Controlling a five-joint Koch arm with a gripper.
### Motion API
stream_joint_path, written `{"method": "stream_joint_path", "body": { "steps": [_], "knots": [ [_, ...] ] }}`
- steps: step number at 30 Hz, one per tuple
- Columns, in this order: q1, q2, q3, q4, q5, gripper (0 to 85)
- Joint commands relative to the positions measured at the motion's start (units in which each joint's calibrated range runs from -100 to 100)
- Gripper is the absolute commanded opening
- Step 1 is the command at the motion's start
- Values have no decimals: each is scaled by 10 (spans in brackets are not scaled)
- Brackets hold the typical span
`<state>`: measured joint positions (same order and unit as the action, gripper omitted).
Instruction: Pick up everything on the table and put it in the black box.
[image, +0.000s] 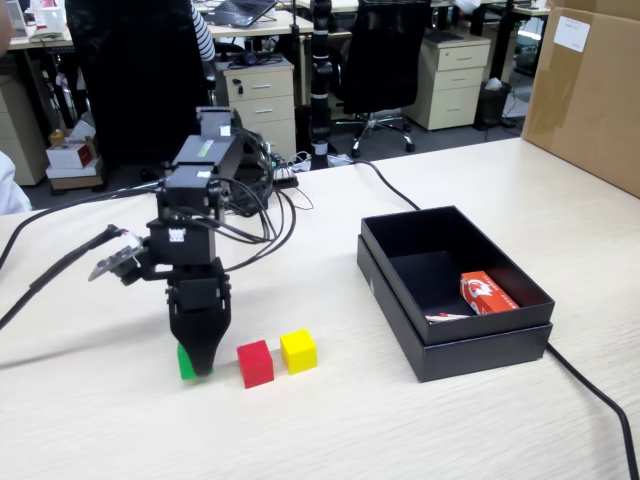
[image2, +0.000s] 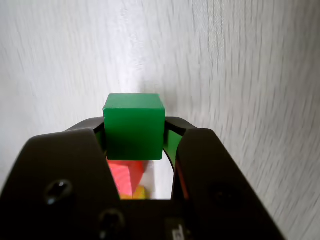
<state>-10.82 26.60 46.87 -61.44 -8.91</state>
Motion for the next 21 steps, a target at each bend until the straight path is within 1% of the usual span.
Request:
{"method": "stream_joint_path", "body": {
  "steps": [1, 4, 8, 9, 10, 11, 13, 16, 17, 19, 20, 21],
  "knots": [
    [3, -194, -37, -4, 11, 8],
    [21, -338, -138, -4, 21, 8],
    [71, -559, -291, -4, 43, 9],
    [76, -575, -300, -4, 46, 8],
    [105, -646, -345, -4, 58, 8],
    [108, -652, -349, -4, 59, 8],
    [142, -704, -381, -4, 74, 9],
    [191, -727, -389, -4, 95, 8],
    [221, -716, -371, -3, 108, 8],
    [244, -687, -343, -2, 118, 9],
    [255, -660, -321, -2, 124, 9],
    [270, -559, -247, -2, 129, 9]
  ]
}}
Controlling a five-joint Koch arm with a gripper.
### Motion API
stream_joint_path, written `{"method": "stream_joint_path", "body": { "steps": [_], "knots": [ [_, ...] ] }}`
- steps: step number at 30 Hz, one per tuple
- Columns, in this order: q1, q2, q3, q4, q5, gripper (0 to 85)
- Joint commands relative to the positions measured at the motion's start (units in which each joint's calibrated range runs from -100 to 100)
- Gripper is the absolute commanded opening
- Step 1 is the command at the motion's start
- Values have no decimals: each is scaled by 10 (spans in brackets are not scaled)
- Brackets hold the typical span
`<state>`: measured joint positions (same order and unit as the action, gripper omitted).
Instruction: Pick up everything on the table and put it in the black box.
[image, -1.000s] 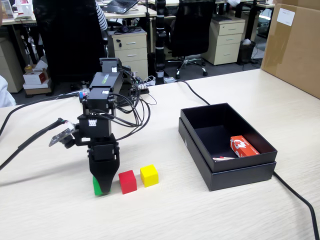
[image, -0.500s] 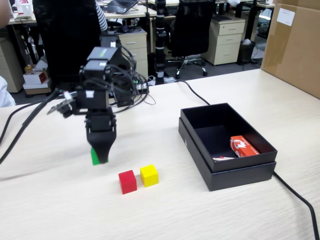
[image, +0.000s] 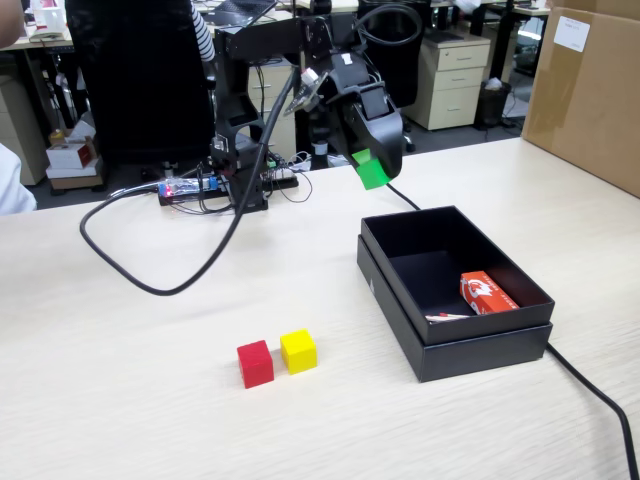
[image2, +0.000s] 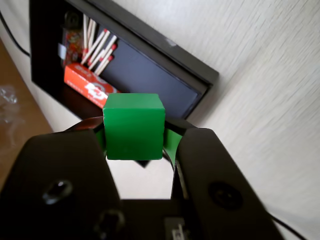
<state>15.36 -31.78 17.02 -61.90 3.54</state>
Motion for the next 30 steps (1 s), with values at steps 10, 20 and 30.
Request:
{"method": "stream_joint_path", "body": {
  "steps": [10, 20, 30],
  "knots": [
    [14, 431, 266, 3, 14, 9],
    [14, 542, 259, 2, 22, 9],
    [16, 425, 224, 3, 22, 286]
  ]
}}
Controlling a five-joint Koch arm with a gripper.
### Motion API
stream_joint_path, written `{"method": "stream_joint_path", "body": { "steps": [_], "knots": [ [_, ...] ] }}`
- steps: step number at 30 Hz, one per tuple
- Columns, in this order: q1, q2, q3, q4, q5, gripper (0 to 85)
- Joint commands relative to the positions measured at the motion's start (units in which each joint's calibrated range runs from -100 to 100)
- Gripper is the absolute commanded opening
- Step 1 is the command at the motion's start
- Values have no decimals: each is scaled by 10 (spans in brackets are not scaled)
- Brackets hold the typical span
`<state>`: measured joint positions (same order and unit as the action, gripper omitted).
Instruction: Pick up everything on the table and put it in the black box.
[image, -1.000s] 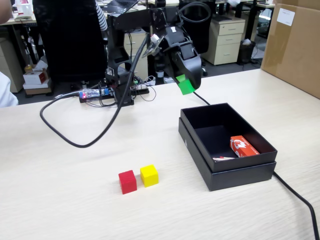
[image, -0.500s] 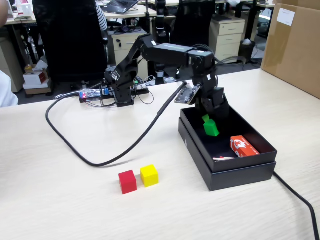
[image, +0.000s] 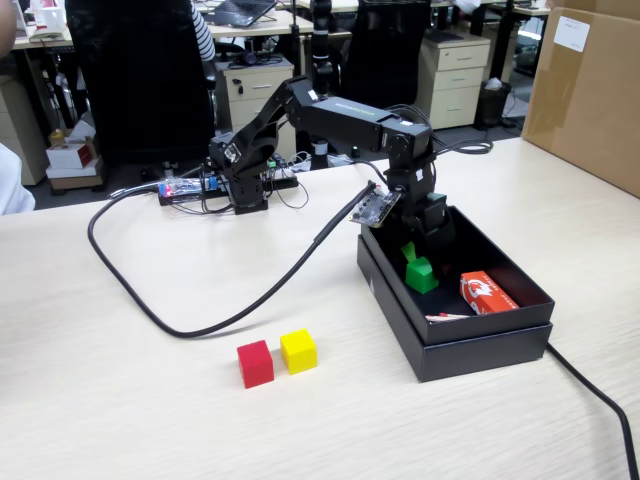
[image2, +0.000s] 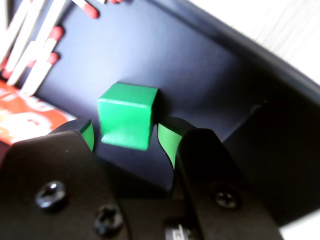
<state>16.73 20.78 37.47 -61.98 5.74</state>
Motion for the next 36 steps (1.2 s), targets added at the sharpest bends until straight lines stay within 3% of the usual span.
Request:
{"method": "stream_joint_path", "body": {
  "steps": [1, 3, 9, 19, 26, 36],
  "knots": [
    [0, -129, 9, 3, 0, 340],
    [-4, -200, -16, 3, 0, 394],
    [-48, -433, -73, 3, -6, 427],
    [-189, -577, -249, 3, -58, 489],
    [-243, -471, -247, 8, -72, 492],
    [-255, -123, 30, 8, -88, 476]
  ]
}}
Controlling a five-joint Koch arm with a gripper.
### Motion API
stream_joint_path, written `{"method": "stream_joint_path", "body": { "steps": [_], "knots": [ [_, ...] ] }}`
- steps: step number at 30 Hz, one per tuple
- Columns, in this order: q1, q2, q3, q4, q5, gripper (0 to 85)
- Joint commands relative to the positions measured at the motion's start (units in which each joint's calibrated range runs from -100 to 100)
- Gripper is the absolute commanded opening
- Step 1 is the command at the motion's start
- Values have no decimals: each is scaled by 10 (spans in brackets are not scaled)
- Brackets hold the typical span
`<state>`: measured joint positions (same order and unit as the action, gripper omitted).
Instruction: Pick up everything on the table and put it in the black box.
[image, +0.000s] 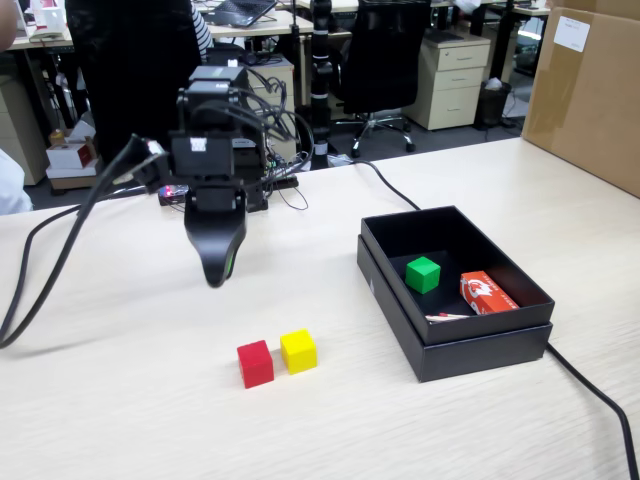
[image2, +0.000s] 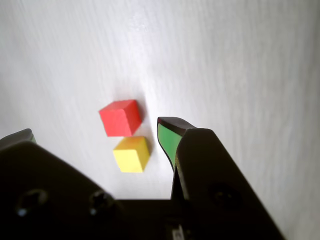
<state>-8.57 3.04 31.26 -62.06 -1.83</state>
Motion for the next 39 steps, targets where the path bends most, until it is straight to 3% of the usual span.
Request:
{"method": "stream_joint_path", "body": {
  "steps": [1, 8, 29, 35, 39],
  "knots": [
    [-2, 85, 118, 9, -16, 476],
    [6, 243, 242, 9, -44, 471],
    [21, 297, 208, 2, -47, 431],
    [21, 316, 210, -11, -49, 390],
    [20, 322, 218, -11, -49, 233]
  ]
}}
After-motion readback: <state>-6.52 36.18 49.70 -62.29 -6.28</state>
